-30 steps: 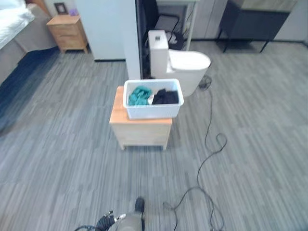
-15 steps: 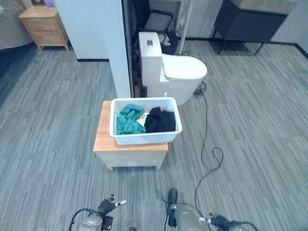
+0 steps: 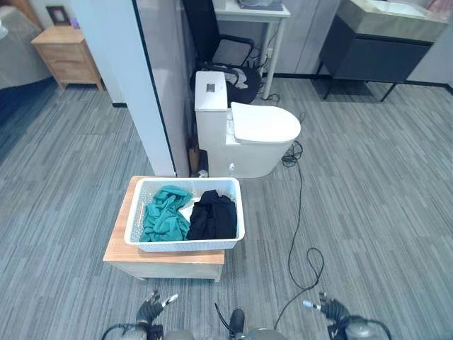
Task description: Grab the laundry basket,head to the washer,open it,put in the laundry and shut it.
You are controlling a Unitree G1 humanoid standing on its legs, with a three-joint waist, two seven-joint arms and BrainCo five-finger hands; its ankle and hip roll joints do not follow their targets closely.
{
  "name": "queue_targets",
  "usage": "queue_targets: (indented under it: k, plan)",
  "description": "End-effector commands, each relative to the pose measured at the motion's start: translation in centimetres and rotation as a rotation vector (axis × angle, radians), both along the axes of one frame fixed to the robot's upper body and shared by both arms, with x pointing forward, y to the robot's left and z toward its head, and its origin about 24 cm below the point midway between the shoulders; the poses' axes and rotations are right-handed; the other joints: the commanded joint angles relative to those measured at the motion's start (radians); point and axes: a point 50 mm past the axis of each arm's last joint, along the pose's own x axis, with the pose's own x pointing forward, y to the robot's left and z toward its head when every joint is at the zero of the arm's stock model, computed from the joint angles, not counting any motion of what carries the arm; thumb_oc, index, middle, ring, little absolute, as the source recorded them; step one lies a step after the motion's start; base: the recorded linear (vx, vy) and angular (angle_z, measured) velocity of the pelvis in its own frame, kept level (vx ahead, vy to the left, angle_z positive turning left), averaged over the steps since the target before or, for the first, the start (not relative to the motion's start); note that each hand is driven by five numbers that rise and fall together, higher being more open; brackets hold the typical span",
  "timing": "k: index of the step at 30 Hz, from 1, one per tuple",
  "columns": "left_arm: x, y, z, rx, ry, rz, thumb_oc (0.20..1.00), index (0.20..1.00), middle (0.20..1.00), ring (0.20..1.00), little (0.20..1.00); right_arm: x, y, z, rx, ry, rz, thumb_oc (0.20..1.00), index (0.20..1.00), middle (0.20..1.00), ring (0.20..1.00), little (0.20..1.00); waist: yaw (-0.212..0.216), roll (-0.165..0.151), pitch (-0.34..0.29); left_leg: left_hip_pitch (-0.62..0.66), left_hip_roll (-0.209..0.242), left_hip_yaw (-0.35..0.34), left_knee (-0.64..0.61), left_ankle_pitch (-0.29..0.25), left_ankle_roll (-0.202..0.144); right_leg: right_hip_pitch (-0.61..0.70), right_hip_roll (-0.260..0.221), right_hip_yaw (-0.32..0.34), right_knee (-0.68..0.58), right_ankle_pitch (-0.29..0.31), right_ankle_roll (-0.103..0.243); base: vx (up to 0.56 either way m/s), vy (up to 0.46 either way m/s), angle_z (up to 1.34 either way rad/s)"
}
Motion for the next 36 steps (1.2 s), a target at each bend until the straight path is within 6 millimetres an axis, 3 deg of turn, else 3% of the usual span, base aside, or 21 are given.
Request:
queue_targets:
  k: [1,2,3,4,5,7,9,10,11,14,15,16,17,21,22,26,36]
  plan:
    - [1.6,0.7,2.2,0.055,-0.119,-0.082,1.0,1.0,1.0,1.0,1.0,1.5,-3.4,3.4,-0.057,-0.169,-0.078,1.0,1.0,1.0,1.0,1.0,0.021,0.054,-0.011,-0.009,0.011,0.025,-0.319,0.162,0.046,-0.039,-0.063,0.032,0.064,-0.049,0.159,0.1,0.12,-0.09]
    - [1.6,0.7,2.2,0.055,-0.118,-0.082,1.0,1.0,1.0,1.0,1.0,1.4,-3.5,3.4,-0.057,-0.168,-0.078,1.0,1.0,1.0,1.0,1.0,0.021,0.054,-0.011,-0.004,0.012,0.025,-0.327,0.167,0.045,-0.038,-0.063,0.032,0.065,-0.051,0.159,0.14,0.156,-0.03]
    - [1.7,0.6,2.6,0.043,-0.143,-0.089,1.0,1.0,1.0,1.0,1.0,2.3,-3.7,4.3,-0.059,-0.214,-0.075,1.0,1.0,1.0,1.0,1.0,0.022,0.074,-0.015,0.024,0.028,0.057,-0.373,0.158,0.041,-0.037,-0.059,0.033,0.088,-0.069,0.158,0.16,0.138,-0.13]
    - [1.9,1.2,3.9,0.081,-0.201,-0.066,1.0,1.0,1.0,1.0,1.0,3.2,-3.5,5.9,-0.049,-0.313,-0.096,1.0,1.0,1.0,1.0,1.0,0.025,0.089,-0.012,0.022,0.012,0.039,-0.352,0.144,0.047,-0.029,-0.064,0.05,0.1,-0.069,0.161,0.16,0.142,-0.23]
    - [1.9,1.2,3.9,0.082,-0.2,-0.066,1.0,1.0,1.0,1.0,1.0,3.1,-3.5,5.9,-0.049,-0.312,-0.096,1.0,1.0,1.0,1.0,1.0,0.026,0.089,-0.012,0.021,0.012,0.039,-0.349,0.142,0.047,-0.029,-0.065,0.05,0.1,-0.069,0.161,0.14,0.119,-0.4]
    - [1.8,2.2,6.1,0.133,-0.291,-0.075,1.0,1.0,1.0,1.0,1.0,3.9,-3.7,7.4,-0.048,-0.394,-0.103,1.0,1.0,1.0,1.0,1.0,0.037,0.095,-0.021,0.039,-0.008,0.062,-0.346,0.121,0.049,-0.009,-0.094,0.056,0.08,-0.056,0.176,0.14,0.118,-0.37]
    - [1.8,2.6,6.9,0.153,-0.322,-0.074,1.0,1.0,1.0,1.0,1.0,4.3,-3.6,7.7,-0.043,-0.405,-0.094,1.0,1.0,1.0,1.0,1.0,0.044,0.095,-0.024,0.053,-0.014,0.076,-0.357,0.116,0.052,-0.001,-0.105,0.061,0.065,-0.049,0.184,0.08,0.129,-0.21]
    - [2.6,3.2,9.0,0.184,-0.408,-0.068,1.0,1.0,1.0,1.0,1.0,6.1,-3.1,9.0,-0.048,-0.455,-0.058,1.0,1.0,1.0,1.0,1.0,0.056,0.101,-0.012,0.056,-0.028,0.087,-0.365,0.11,0.059,-0.018,-0.124,0.071,0.052,-0.032,0.196,0.02,0.132,-0.15]
    - [2.6,3.2,9.0,0.184,-0.408,-0.067,1.0,1.0,1.0,1.0,1.0,6.1,-3.0,9.0,-0.048,-0.455,-0.057,1.0,1.0,1.0,1.0,1.0,0.057,0.1,-0.012,0.056,-0.028,0.089,-0.365,0.11,0.06,-0.019,-0.124,0.073,0.051,-0.032,0.197,-0.04,0.114,-0.25]
    - [4.7,3.2,11.7,0.218,-0.52,-0.121,1.0,1.0,1.0,1.0,1.0,9.2,-2.0,11.5,-0.067,-0.545,0.005,1.0,1.0,1.0,1.0,1.0,0.063,0.107,0.025,0.016,-0.037,0.096,-0.359,0.114,0.065,-0.075,-0.139,0.087,0.055,-0.011,0.202,-0.15,0.068,-0.14]
    - [6.5,3.1,13.4,0.237,-0.59,-0.164,1.0,1.0,1.0,1.0,1.0,11.4,-1.9,13.8,-0.152,-0.591,0.065,1.0,1.0,1.0,1.0,1.0,0.062,0.114,0.057,-0.019,-0.042,0.097,-0.356,0.12,0.068,-0.12,-0.146,0.091,0.061,0.004,0.204,-0.17,0.057,0.06]
    - [6.6,3.1,13.5,0.236,-0.593,-0.163,1.0,1.0,1.0,1.0,1.0,11.5,-1.9,13.9,-0.153,-0.594,0.066,1.0,1.0,1.0,1.0,1.0,0.061,0.115,0.058,-0.022,-0.042,0.097,-0.354,0.12,0.068,-0.124,-0.147,0.091,0.063,0.004,0.204,-0.23,0.067,0.02]
    - [7.9,2.9,14.4,0.242,-0.626,-0.196,1.0,1.0,1.0,1.0,1.0,13.0,-1.8,15.6,-0.227,-0.621,0.113,1.0,1.0,1.0,1.0,1.0,0.057,0.12,0.081,-0.047,-0.045,0.097,-0.349,0.123,0.069,-0.153,-0.15,0.095,0.068,0.013,0.207,-0.14,0.04,0.03]
    - [11.0,2.2,16.5,0.248,-0.685,-0.263,1.0,1.0,1.0,1.0,1.0,16.4,-1.1,19.3,-0.323,-0.684,0.172,1.0,1.0,1.0,1.0,1.0,0.055,0.125,0.121,-0.099,-0.05,0.104,-0.348,0.141,0.074,-0.225,-0.151,0.106,0.085,0.03,0.208,-0.15,0.042,-0.05]
    - [12.0,1.5,16.8,0.209,-0.692,-0.268,1.0,1.0,1.0,1.0,1.0,17.4,-0.7,20.4,-0.332,-0.698,0.175,1.0,1.0,1.0,1.0,1.0,0.052,0.121,0.138,-0.117,-0.05,0.105,-0.352,0.153,0.073,-0.245,-0.15,0.107,0.086,0.038,0.207,-0.1,0.014,-0.07]
    - [13.4,0.6,16.9,0.164,-0.696,-0.249,1.0,1.0,1.0,1.0,1.0,18.6,0.6,21.3,-0.32,-0.717,0.208,1.0,1.0,1.0,1.0,1.0,0.042,0.117,0.164,-0.14,-0.048,0.107,-0.359,0.164,0.071,-0.272,-0.149,0.108,0.082,0.049,0.207,-0.06,0.008,-0.05]
    - [14.4,-1.3,16.0,0.088,-0.652,-0.261,1.0,1.0,1.0,1.0,1.0,19.4,2.7,22.4,-0.346,-0.751,0.29,1.0,1.0,1.0,1.0,1.0,0.032,0.111,0.184,-0.181,-0.045,0.099,-0.345,0.169,0.07,-0.309,-0.15,0.113,0.08,0.061,0.204,0.0,0.0,0.0]
